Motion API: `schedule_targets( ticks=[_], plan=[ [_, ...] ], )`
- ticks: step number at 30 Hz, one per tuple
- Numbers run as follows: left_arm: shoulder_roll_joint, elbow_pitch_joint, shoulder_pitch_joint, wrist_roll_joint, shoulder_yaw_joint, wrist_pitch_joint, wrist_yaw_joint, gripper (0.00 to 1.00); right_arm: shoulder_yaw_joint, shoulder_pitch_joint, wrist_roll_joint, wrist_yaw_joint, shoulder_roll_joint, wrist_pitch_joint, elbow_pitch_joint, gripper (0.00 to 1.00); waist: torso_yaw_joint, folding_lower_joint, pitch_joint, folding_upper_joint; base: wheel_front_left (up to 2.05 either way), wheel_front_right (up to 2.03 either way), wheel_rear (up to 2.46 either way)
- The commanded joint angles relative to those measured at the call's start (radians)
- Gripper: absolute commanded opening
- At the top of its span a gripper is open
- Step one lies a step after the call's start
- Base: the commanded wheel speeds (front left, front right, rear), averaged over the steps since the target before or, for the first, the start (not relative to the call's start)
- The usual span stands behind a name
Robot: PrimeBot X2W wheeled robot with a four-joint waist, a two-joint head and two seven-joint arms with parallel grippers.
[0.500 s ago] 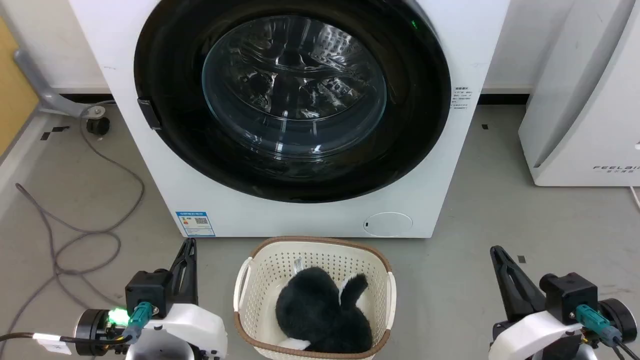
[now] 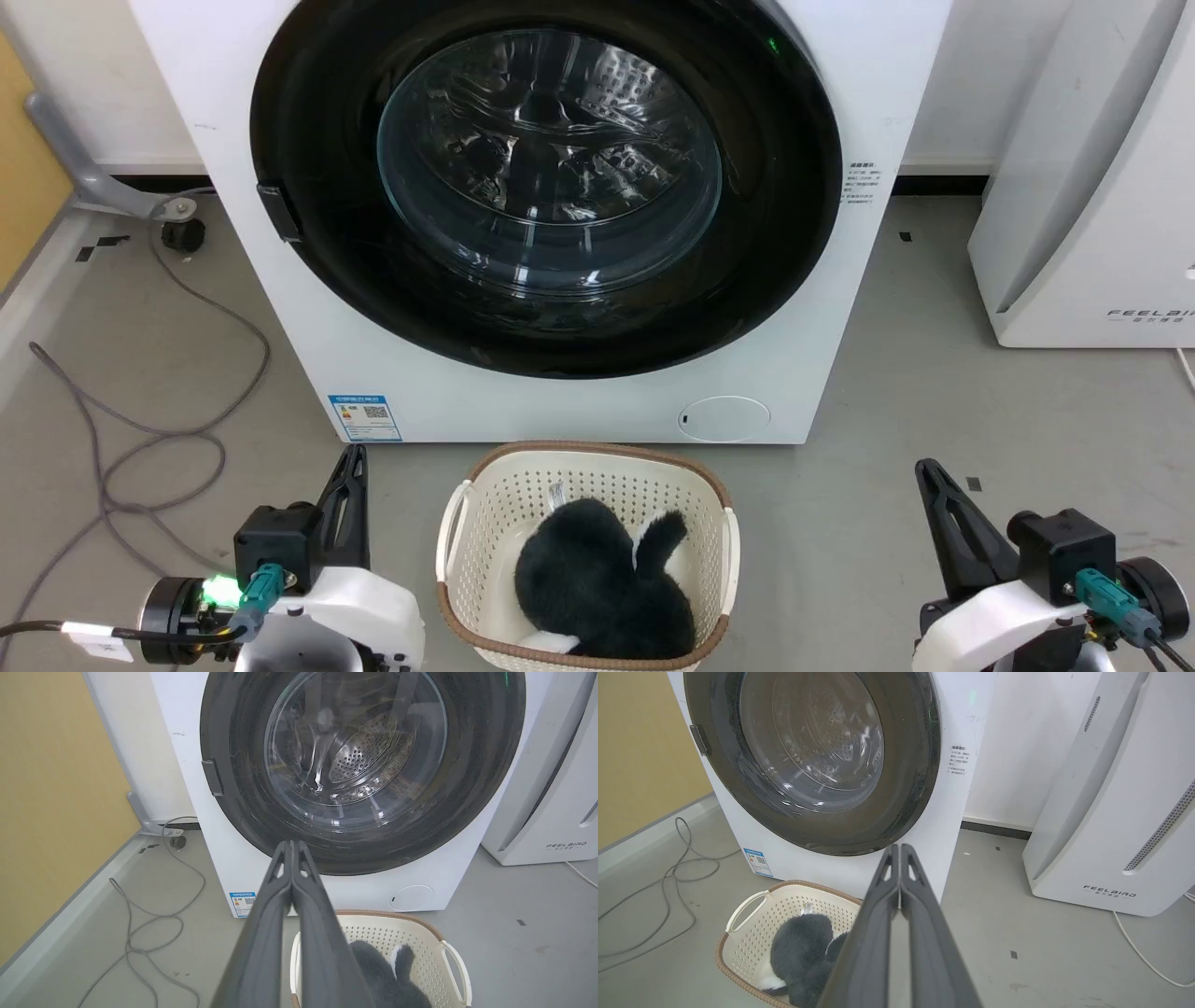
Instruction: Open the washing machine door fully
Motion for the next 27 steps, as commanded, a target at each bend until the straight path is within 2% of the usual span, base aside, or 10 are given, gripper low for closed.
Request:
schedule_targets(
  ticks=[1,12,13,27],
  plan=[
    [0.0,-0.004,0.017,0.003,-0.001,0.0,0.002,0.0,-0.001,-0.012,-0.008,0.001,0.001,0.001,0.002,0.0,0.0,0.0,0.0,0.0,0.0,0.0,0.0],
    [0.0,-0.004,0.017,0.003,-0.001,0.0,0.002,0.0,-0.001,-0.012,-0.008,0.001,0.001,0.001,0.002,0.0,0.0,0.0,0.0,0.0,0.0,0.0,0.0],
    [0.0,0.0,0.0,0.0,0.0,0.0,0.0,1.0,0.0,0.0,0.0,0.0,0.0,0.0,0.0,1.0,0.0,0.0,0.0,0.0,0.0,0.0,0.0],
    [0.0,0.005,-0.003,-0.006,-0.007,-0.022,0.011,1.0,-0.015,-0.003,0.037,0.0,0.0,-0.022,-0.008,1.0,0.001,0.0,0.002,0.0,0.0,0.0,0.0]
  ],
)
